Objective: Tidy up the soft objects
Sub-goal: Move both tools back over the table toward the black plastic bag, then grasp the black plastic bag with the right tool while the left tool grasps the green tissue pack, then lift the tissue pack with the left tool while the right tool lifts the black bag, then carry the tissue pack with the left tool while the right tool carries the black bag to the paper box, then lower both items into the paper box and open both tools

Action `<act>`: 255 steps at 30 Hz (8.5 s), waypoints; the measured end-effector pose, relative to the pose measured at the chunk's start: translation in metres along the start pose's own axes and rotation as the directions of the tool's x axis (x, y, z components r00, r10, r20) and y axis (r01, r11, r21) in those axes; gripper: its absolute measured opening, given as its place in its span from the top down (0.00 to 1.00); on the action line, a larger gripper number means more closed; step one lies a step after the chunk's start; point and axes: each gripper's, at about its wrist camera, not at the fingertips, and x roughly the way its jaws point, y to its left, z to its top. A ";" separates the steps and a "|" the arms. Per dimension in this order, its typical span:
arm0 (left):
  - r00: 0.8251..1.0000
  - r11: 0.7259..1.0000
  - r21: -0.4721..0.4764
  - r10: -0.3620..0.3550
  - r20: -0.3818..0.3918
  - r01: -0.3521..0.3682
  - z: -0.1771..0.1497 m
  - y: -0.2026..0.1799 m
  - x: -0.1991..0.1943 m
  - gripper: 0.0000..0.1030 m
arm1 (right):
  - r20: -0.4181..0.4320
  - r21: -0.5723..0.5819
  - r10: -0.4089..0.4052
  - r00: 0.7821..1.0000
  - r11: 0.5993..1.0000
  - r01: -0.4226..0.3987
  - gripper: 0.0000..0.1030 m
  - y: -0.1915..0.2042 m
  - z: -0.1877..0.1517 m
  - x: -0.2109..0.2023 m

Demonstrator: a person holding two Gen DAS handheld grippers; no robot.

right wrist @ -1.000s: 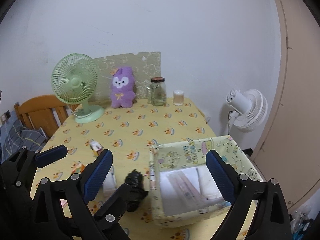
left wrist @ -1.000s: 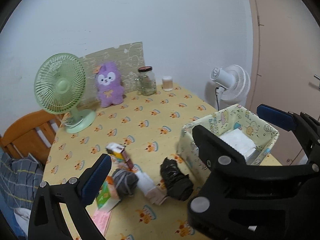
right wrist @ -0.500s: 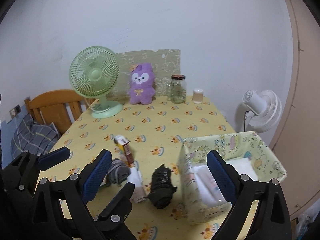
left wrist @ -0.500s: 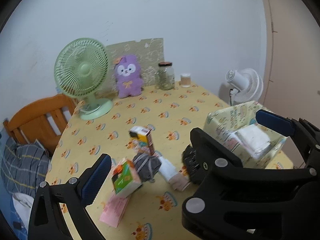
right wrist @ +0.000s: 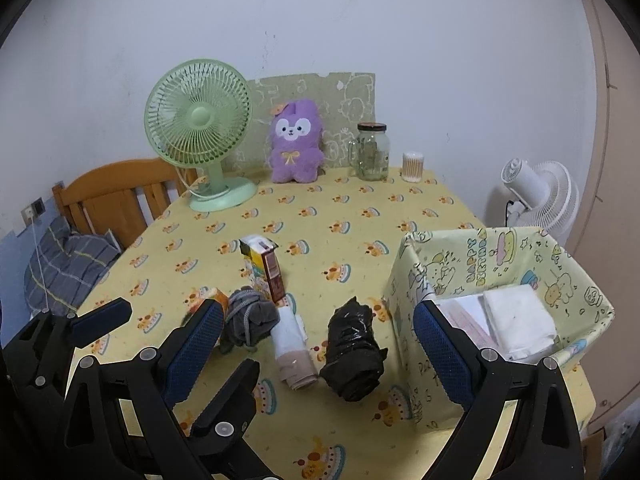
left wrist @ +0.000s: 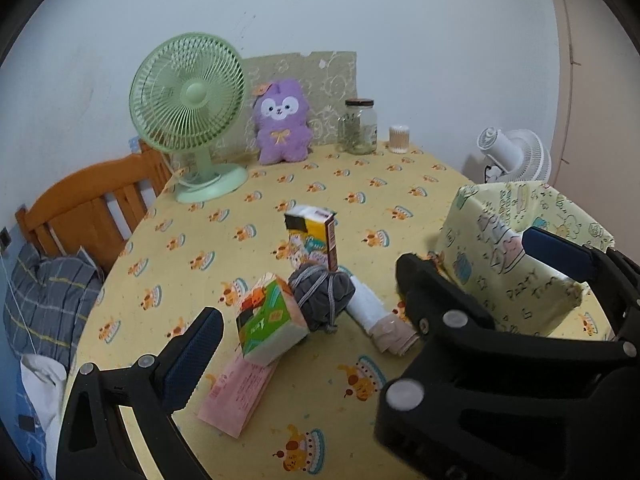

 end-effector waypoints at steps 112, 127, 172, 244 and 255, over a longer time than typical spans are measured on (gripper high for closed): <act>0.997 0.994 -0.082 0.079 0.026 -0.077 0.040 0.021 -0.021 0.74 | -0.016 -0.010 0.061 0.998 0.998 -0.062 0.80 0.016 0.048 -0.002; 0.994 0.994 -0.079 0.084 0.074 -0.078 0.054 0.011 -0.030 0.74 | 0.011 0.001 0.072 0.997 0.997 -0.072 0.80 0.004 0.062 -0.012; 0.988 0.993 0.075 -0.095 0.123 0.086 0.084 -0.122 0.000 0.74 | 0.053 0.091 -0.086 0.995 0.993 0.081 0.80 -0.134 0.061 -0.021; 0.986 0.975 0.151 -0.166 0.007 0.163 0.071 -0.149 0.019 0.08 | -0.040 0.157 -0.160 0.986 0.974 0.164 0.17 -0.161 0.036 -0.003; 0.989 0.980 0.147 -0.141 0.045 0.133 0.069 -0.126 -0.004 0.07 | 0.000 0.141 -0.159 0.987 0.977 0.158 0.16 -0.133 0.039 -0.022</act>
